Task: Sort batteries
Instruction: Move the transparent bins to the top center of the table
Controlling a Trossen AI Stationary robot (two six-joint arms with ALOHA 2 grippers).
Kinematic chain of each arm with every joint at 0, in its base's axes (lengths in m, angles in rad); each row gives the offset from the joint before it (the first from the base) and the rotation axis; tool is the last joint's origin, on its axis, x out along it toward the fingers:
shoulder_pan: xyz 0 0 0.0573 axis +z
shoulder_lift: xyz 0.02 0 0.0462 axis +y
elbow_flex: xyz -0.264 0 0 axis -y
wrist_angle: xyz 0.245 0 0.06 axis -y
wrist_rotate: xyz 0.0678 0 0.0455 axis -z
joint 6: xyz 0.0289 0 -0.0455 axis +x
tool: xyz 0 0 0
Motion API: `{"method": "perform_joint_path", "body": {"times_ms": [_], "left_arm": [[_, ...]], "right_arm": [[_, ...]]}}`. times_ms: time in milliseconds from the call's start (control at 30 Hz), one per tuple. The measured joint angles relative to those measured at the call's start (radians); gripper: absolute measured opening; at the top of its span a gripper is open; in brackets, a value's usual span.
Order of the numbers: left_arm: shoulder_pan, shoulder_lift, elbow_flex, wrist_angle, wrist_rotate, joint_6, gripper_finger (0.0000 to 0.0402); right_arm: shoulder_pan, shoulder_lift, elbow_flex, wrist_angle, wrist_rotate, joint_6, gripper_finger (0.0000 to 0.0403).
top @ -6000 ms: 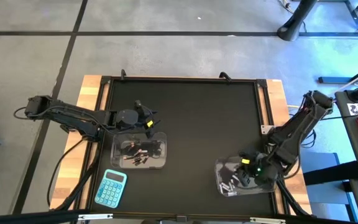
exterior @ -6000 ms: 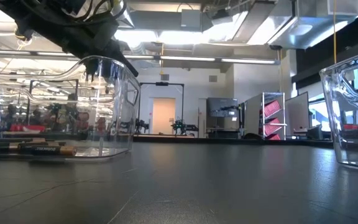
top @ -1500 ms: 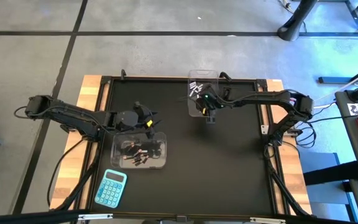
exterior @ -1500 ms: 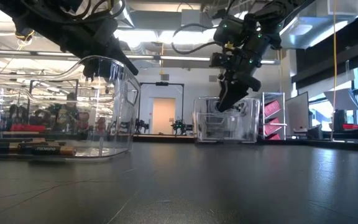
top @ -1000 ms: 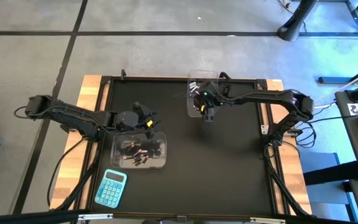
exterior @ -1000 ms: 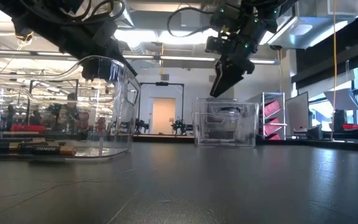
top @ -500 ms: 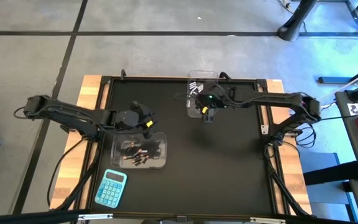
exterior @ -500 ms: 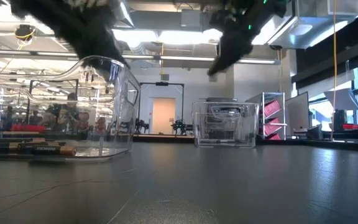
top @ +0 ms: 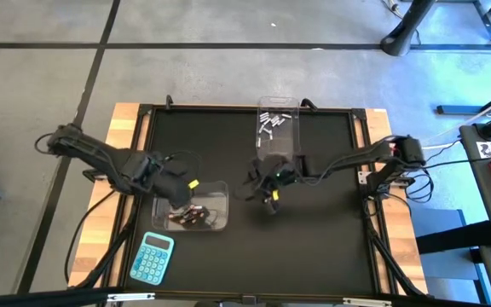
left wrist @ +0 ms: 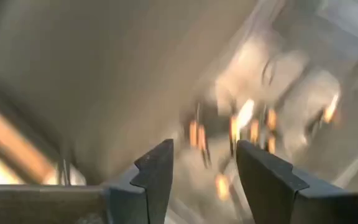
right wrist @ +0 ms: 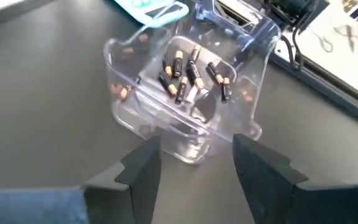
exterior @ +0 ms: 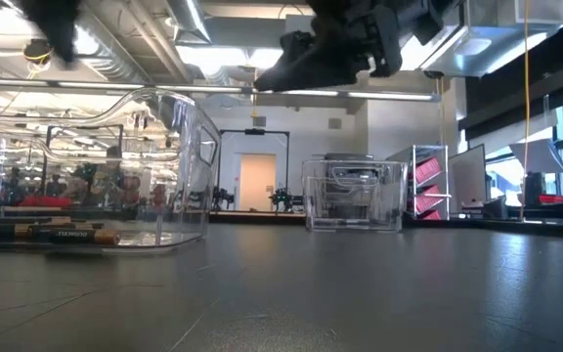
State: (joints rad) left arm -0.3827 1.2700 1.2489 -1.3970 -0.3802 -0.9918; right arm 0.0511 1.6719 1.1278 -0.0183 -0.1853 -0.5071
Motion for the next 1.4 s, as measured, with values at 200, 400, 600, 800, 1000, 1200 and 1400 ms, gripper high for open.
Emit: {"method": "perform_joint_path", "body": {"times_ms": [200,400,600,800,1000,1200,1400], "left_arm": [[-0.196,0.031,-0.028,-0.122,0.270,-0.618,0.0160],[-0.357,-0.001,-0.134,-0.045,0.294,-1.075,0.0198],[-0.361,-0.012,-0.273,0.047,0.293,-1.160,0.0208],[-0.285,-0.017,-0.367,0.105,0.287,-1.055,0.0140],[-0.166,-0.018,-0.395,0.095,0.259,-0.869,0.0054],[0.013,-0.018,-0.396,0.110,0.171,-0.592,0.0006],[0.246,-0.018,-0.396,0.194,0.086,-0.192,0.0004]], "right_arm": [[0.014,0.016,0.001,0.009,0.072,-0.033,0.0199],[0.014,0.016,0.001,-0.064,0.073,-0.048,0.0199],[0.014,0.016,0.001,-0.170,0.073,-0.026,0.0199],[0.014,0.016,0.001,-0.214,0.073,0.001,0.0199],[0.014,0.016,0.001,-0.228,0.073,0.025,0.0199],[0.014,0.013,0.001,-0.296,0.093,0.044,0.0199],[0.014,0.008,0.001,-0.412,0.147,0.096,0.0199]]}}
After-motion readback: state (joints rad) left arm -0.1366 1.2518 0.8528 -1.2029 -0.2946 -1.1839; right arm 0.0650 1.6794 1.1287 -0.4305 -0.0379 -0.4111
